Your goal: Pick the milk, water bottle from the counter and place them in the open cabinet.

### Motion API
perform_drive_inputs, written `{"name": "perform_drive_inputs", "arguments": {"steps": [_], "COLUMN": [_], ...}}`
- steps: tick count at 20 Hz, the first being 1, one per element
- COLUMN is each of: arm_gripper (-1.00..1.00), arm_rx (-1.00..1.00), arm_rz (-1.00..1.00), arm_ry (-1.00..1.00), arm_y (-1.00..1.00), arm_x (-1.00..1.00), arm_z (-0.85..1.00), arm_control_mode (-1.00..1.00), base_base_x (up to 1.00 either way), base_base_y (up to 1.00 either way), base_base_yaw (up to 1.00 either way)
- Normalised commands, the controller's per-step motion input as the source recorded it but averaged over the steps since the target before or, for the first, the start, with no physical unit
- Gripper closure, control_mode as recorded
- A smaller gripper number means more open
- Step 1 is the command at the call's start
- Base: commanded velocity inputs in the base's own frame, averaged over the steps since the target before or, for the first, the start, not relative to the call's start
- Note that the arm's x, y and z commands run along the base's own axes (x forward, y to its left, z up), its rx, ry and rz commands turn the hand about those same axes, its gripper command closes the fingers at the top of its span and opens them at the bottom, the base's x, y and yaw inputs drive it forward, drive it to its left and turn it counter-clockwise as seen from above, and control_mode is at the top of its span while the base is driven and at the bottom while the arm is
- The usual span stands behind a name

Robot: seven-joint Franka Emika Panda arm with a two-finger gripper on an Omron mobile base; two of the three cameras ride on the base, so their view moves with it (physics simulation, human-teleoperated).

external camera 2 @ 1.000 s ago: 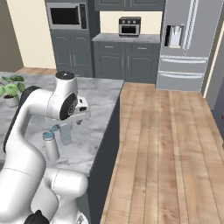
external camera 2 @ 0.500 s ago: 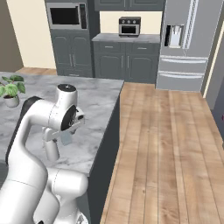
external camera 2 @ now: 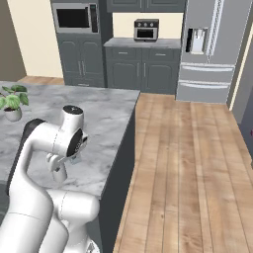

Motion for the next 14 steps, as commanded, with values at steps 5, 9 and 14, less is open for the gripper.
{"name": "perform_drive_inputs", "arguments": {"steps": [5, 9, 14], "arm_gripper": [-1.00, -1.00, -1.00], "arm_rx": [0.11, 0.20, 0.22], "arm_rz": [0.01, 0.00, 0.00], "arm_ry": [0.00, 0.00, 0.00], "arm_y": [0.22, 0.01, 0.00], "arm_x": [0.00, 0.00, 0.00], "arm_z": [-0.15, -0.08, -0.07], "arm_control_mode": [-1.00, -1.00, -1.00], "base_base_x": [0.00, 0.00, 0.00], "base_base_y": [0.00, 0.00, 0.00], "base_base_yaw": [0.00, 0.00, 0.00]}}
